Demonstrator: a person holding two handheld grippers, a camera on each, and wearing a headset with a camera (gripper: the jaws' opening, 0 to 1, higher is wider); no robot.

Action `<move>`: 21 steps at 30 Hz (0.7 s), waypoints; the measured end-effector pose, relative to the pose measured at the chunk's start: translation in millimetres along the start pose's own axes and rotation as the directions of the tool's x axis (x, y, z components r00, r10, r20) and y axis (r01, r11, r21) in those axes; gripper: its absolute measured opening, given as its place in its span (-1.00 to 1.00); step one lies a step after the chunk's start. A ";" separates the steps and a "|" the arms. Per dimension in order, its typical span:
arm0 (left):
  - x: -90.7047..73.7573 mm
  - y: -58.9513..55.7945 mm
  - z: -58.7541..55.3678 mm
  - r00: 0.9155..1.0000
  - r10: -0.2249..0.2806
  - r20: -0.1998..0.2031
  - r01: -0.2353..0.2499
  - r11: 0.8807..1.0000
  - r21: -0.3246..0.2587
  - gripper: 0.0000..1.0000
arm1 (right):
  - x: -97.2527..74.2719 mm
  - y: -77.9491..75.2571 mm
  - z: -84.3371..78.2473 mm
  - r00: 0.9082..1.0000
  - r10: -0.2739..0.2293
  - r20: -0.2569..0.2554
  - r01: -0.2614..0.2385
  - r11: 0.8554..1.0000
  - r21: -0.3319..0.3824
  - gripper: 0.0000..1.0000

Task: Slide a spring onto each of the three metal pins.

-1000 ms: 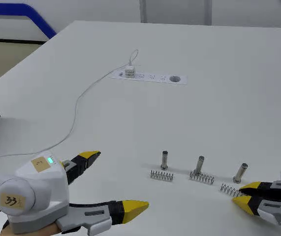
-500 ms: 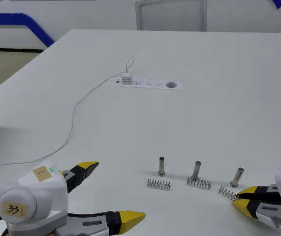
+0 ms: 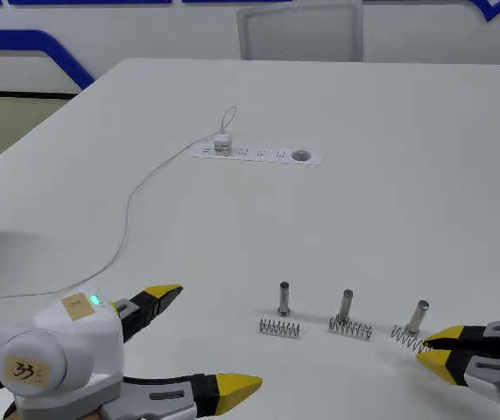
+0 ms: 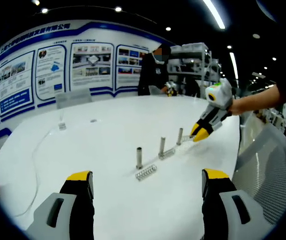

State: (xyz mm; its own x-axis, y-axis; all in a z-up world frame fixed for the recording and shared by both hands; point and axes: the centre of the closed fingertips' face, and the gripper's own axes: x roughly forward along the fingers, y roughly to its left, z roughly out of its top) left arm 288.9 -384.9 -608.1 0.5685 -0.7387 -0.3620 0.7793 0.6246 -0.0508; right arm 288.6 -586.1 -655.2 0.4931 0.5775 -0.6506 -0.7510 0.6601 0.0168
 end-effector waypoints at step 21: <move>53.3 -77.1 65.9 0.957 -0.286 0.040 0.271 0.939 0.212 0.33 | -33.8 47.3 53.1 0.993 0.116 0.014 -0.108 0.954 -0.281 -0.80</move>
State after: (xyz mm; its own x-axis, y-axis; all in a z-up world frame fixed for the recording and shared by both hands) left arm 276.5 -489.1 -562.2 0.3321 -0.8961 -0.2944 0.9418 0.3321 0.0515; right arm 259.8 -548.8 -592.1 0.4083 0.6569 -0.6338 -0.8928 0.4320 -0.1274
